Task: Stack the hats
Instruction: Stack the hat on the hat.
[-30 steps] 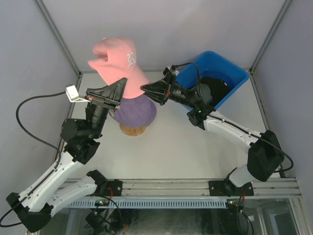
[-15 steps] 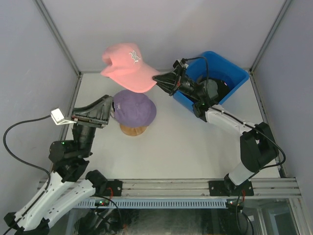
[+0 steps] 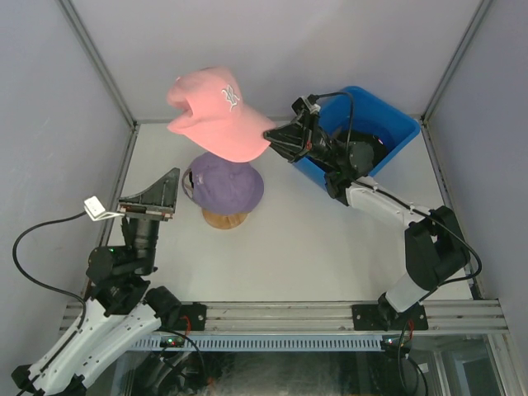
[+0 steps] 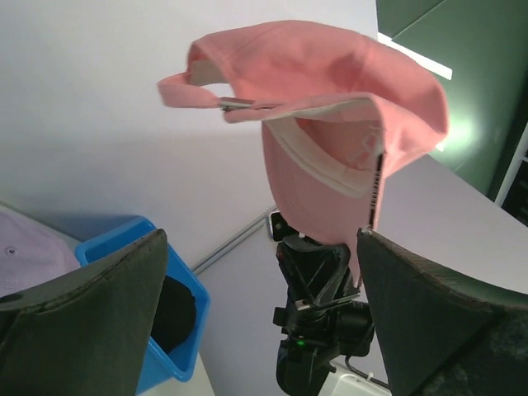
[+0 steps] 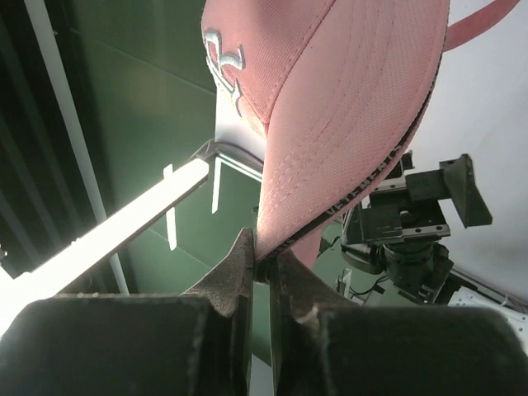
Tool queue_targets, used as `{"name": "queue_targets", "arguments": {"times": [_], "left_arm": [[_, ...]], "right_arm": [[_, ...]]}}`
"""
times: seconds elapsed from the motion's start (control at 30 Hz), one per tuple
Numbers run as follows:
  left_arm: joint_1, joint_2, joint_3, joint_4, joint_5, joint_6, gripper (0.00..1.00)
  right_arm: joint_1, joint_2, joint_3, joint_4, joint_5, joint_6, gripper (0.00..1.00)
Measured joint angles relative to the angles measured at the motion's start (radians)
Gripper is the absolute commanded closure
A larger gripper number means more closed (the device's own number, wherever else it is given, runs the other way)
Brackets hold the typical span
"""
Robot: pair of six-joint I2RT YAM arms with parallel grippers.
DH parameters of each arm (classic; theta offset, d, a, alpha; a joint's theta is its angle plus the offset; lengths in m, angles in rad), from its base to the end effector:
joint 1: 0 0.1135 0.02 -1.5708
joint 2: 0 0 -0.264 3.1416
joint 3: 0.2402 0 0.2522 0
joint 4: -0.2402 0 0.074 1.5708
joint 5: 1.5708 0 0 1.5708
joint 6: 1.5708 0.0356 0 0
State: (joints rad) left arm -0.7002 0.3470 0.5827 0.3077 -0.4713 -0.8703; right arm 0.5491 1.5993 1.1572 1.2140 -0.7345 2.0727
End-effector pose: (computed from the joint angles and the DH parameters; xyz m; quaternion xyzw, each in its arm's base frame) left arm 0.0765 -0.0433 0.3735 -0.2432 0.4588 -0.5176 0.6800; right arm 0.2832 0.2012 0.3969 0.0112 0.4910 0.8669 0.0860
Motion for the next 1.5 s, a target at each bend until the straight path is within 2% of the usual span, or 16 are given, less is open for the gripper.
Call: {"name": "queue_targets", "arguments": {"times": [0.33,0.5,0.6,0.73,1.0,1.07,1.2,1.33,1.37,1.5], "left_arm": [[0.004,0.028,0.044,-0.071,-0.031,-0.08,0.0],[0.068,0.076,0.085,-0.091,-0.007,-0.257,0.0],[0.131,0.121,0.137,-0.095,0.059,-0.394,0.0],[0.179,0.153,0.163,-0.071,0.119,-0.503,0.0],[0.254,0.247,0.18,0.03,0.289,-0.655,0.0],[0.267,0.264,0.18,0.058,0.325,-0.683,0.03],[0.277,0.275,0.18,0.11,0.377,-0.718,0.12],[0.28,0.277,0.18,0.182,0.417,-0.743,0.29],[0.28,0.279,0.18,0.201,0.425,-0.748,0.36],[0.29,0.281,0.175,0.258,0.441,-0.774,0.81]], "right_arm": [[0.014,-0.04,0.0,0.078,-0.026,0.013,1.0],[0.014,-0.105,-0.014,0.102,-0.054,0.014,1.0],[0.014,-0.145,-0.024,0.117,-0.072,0.014,1.0],[0.014,-0.184,-0.037,0.135,-0.094,0.014,1.0],[0.04,-0.195,-0.05,0.144,-0.117,0.014,1.0],[0.047,-0.195,-0.051,0.143,-0.118,0.014,1.0],[0.053,-0.195,-0.051,0.145,-0.12,0.014,1.0],[0.056,-0.194,-0.054,0.151,-0.121,0.014,1.0],[0.056,-0.193,-0.055,0.155,-0.121,0.014,1.0],[0.058,-0.181,-0.058,0.179,-0.121,0.014,1.0]]}}
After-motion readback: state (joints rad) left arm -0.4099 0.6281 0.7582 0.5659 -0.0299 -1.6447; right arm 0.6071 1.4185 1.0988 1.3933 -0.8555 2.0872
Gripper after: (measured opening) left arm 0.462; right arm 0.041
